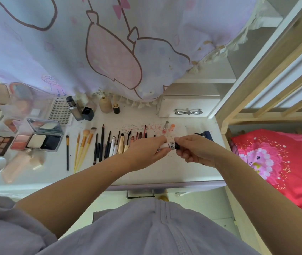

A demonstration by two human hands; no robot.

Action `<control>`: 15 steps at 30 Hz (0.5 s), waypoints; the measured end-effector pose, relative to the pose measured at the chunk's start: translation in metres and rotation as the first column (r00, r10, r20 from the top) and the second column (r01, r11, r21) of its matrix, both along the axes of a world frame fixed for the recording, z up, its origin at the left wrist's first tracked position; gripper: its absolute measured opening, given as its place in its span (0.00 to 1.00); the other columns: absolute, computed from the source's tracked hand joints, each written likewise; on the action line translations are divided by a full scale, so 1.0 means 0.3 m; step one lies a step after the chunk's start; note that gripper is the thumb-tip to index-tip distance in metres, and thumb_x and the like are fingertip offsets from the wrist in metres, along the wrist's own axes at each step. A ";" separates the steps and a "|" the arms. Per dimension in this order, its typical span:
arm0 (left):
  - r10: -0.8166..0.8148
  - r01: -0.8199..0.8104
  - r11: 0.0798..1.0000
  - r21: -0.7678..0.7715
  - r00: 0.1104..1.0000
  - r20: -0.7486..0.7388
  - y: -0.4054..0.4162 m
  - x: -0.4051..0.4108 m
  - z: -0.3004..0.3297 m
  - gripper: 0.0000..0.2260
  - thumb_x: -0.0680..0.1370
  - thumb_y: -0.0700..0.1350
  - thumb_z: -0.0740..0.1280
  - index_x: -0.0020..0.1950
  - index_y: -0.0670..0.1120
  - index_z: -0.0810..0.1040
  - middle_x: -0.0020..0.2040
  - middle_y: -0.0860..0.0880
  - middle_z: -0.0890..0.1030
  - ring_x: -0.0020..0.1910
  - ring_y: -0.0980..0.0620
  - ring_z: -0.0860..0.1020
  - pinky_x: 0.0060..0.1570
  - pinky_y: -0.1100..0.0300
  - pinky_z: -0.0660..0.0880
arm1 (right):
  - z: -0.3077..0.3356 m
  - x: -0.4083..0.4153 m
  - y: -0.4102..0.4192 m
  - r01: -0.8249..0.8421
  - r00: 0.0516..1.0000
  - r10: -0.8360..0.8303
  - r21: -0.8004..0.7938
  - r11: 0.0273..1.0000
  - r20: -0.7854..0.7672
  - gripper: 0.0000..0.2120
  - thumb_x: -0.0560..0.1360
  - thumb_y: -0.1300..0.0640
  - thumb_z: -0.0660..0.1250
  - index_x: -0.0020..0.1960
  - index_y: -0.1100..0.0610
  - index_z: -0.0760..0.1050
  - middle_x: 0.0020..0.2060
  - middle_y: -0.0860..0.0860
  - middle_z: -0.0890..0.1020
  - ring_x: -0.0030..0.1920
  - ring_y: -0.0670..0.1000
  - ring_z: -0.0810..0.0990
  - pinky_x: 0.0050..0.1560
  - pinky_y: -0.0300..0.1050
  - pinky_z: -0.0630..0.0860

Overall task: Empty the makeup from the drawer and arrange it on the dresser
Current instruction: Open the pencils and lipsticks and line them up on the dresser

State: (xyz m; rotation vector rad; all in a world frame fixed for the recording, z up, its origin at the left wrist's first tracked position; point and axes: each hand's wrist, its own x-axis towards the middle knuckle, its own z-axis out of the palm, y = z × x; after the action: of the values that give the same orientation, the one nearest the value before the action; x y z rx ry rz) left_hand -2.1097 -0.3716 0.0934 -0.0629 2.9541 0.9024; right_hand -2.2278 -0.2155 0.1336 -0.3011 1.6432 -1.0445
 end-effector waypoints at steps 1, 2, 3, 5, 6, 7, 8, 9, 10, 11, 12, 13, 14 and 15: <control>0.001 -0.001 1.000 0.002 1.000 0.001 -0.001 -0.003 -0.002 0.10 0.79 0.57 0.55 0.51 0.52 0.69 0.35 0.56 0.73 0.33 0.57 0.73 0.34 0.56 0.74 | 0.000 -0.002 0.000 -0.015 1.000 0.015 -0.011 1.000 -0.027 0.12 0.79 0.51 0.62 0.53 0.59 0.77 0.33 0.51 0.78 0.28 0.43 0.73 0.29 0.35 0.72; 0.004 -0.004 1.000 0.007 1.000 -0.001 -0.004 -0.004 -0.003 0.09 0.80 0.57 0.55 0.50 0.53 0.68 0.35 0.56 0.72 0.32 0.58 0.73 0.33 0.57 0.73 | 0.001 -0.005 0.000 -0.023 0.999 0.022 -0.020 1.000 -0.048 0.09 0.78 0.53 0.64 0.52 0.58 0.77 0.34 0.50 0.79 0.30 0.43 0.74 0.31 0.35 0.73; 0.006 -0.006 1.000 0.008 1.000 -0.005 -0.007 -0.006 -0.003 0.08 0.80 0.56 0.55 0.50 0.53 0.67 0.35 0.56 0.72 0.32 0.58 0.72 0.33 0.58 0.72 | 0.004 -0.008 0.000 -0.024 0.998 0.023 -0.023 0.999 -0.060 0.08 0.77 0.53 0.65 0.52 0.56 0.77 0.35 0.50 0.80 0.32 0.43 0.75 0.32 0.36 0.74; 0.010 -0.010 1.000 0.002 1.000 -0.019 -0.011 -0.010 -0.002 0.09 0.79 0.56 0.55 0.50 0.53 0.68 0.35 0.56 0.72 0.32 0.58 0.72 0.33 0.58 0.72 | 0.009 -0.013 -0.003 -0.020 0.999 0.019 -0.006 1.000 -0.047 0.11 0.77 0.50 0.65 0.54 0.56 0.77 0.35 0.50 0.80 0.31 0.44 0.75 0.32 0.36 0.74; 0.012 -0.012 1.000 0.002 1.000 -0.024 -0.011 -0.013 -0.001 0.10 0.79 0.57 0.54 0.51 0.52 0.69 0.35 0.56 0.73 0.32 0.57 0.73 0.33 0.57 0.72 | 0.010 -0.014 -0.004 -0.018 0.999 0.018 0.008 1.000 -0.033 0.15 0.77 0.47 0.63 0.55 0.57 0.77 0.33 0.50 0.79 0.29 0.44 0.73 0.31 0.36 0.73; 0.011 -0.011 1.000 0.002 1.000 -0.024 -0.010 -0.015 0.000 0.10 0.79 0.56 0.54 0.50 0.52 0.69 0.36 0.55 0.73 0.33 0.56 0.73 0.33 0.57 0.72 | 0.010 -0.015 -0.007 -0.023 0.999 0.024 0.018 1.000 -0.028 0.16 0.78 0.46 0.61 0.54 0.59 0.77 0.31 0.50 0.77 0.28 0.44 0.71 0.30 0.36 0.71; 0.009 -0.009 1.000 -0.001 1.000 -0.020 -0.009 -0.018 0.000 0.10 0.79 0.56 0.55 0.50 0.52 0.68 0.36 0.55 0.73 0.32 0.56 0.73 0.34 0.56 0.73 | 0.009 -0.016 -0.008 -0.038 0.999 0.038 0.020 0.999 -0.036 0.16 0.79 0.47 0.60 0.53 0.60 0.76 0.30 0.50 0.76 0.27 0.44 0.69 0.29 0.35 0.70; 0.007 -0.007 1.000 -0.007 1.000 -0.015 -0.009 -0.021 0.000 0.10 0.79 0.56 0.55 0.49 0.52 0.68 0.36 0.55 0.73 0.32 0.56 0.73 0.34 0.56 0.73 | 0.008 -0.019 -0.011 -0.056 0.997 0.056 0.015 0.998 -0.053 0.13 0.79 0.50 0.61 0.51 0.60 0.76 0.30 0.50 0.74 0.27 0.44 0.68 0.29 0.35 0.69; 0.009 -0.009 1.000 -0.009 1.000 -0.008 -0.011 -0.022 -0.001 0.10 0.79 0.56 0.55 0.49 0.52 0.68 0.36 0.55 0.74 0.32 0.55 0.74 0.34 0.55 0.73 | 0.008 -0.023 -0.012 -0.069 0.995 0.069 0.004 0.998 -0.070 0.10 0.79 0.52 0.62 0.50 0.59 0.75 0.31 0.50 0.75 0.28 0.44 0.69 0.30 0.35 0.69; 0.012 -0.012 1.000 -0.008 1.000 0.001 -0.015 -0.023 -0.003 0.09 0.79 0.56 0.55 0.49 0.52 0.68 0.37 0.54 0.75 0.33 0.55 0.74 0.34 0.55 0.74 | 0.007 -0.027 -0.012 -0.074 0.994 0.074 -0.009 0.997 -0.077 0.07 0.78 0.54 0.64 0.50 0.58 0.75 0.31 0.50 0.76 0.29 0.44 0.70 0.30 0.35 0.70; 0.014 -0.014 1.000 -0.009 1.000 0.011 -0.019 -0.024 -0.004 0.09 0.80 0.56 0.55 0.49 0.53 0.68 0.38 0.54 0.75 0.33 0.55 0.75 0.35 0.55 0.75 | 0.007 -0.031 -0.012 -0.073 0.995 0.071 -0.022 0.997 -0.072 0.07 0.77 0.55 0.65 0.51 0.58 0.75 0.32 0.50 0.77 0.30 0.44 0.72 0.31 0.35 0.71; 0.015 -0.015 1.000 -0.010 1.000 0.016 -0.021 -0.025 -0.004 0.09 0.80 0.57 0.55 0.49 0.53 0.68 0.38 0.54 0.76 0.33 0.55 0.75 0.35 0.55 0.76 | 0.007 -0.036 -0.011 -0.066 0.997 0.064 -0.038 0.997 -0.052 0.07 0.77 0.55 0.66 0.52 0.58 0.76 0.33 0.50 0.78 0.31 0.44 0.73 0.31 0.35 0.72; 0.016 -0.015 1.000 -0.007 1.000 0.014 -0.022 -0.027 -0.004 0.10 0.80 0.57 0.55 0.49 0.52 0.68 0.38 0.54 0.76 0.33 0.55 0.76 0.35 0.55 0.76 | 0.008 -0.039 -0.009 -0.047 0.999 0.046 -0.055 0.997 -0.018 0.09 0.77 0.53 0.65 0.52 0.58 0.76 0.34 0.50 0.79 0.31 0.44 0.74 0.31 0.35 0.73; 0.016 -0.016 1.000 -0.001 1.000 0.006 -0.022 -0.029 -0.003 0.10 0.79 0.57 0.55 0.49 0.52 0.68 0.38 0.53 0.76 0.33 0.54 0.76 0.34 0.55 0.75 | 0.010 -0.042 -0.009 -0.019 1.000 0.020 -0.071 0.997 0.019 0.11 0.77 0.51 0.64 0.52 0.58 0.77 0.34 0.51 0.80 0.31 0.44 0.74 0.31 0.35 0.73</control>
State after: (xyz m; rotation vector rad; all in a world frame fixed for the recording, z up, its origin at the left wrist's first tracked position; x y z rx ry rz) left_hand -2.1184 -0.3781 0.0924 -0.0889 2.9530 0.9013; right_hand -2.2404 -0.2182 0.1366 -0.3519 1.5848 -1.0895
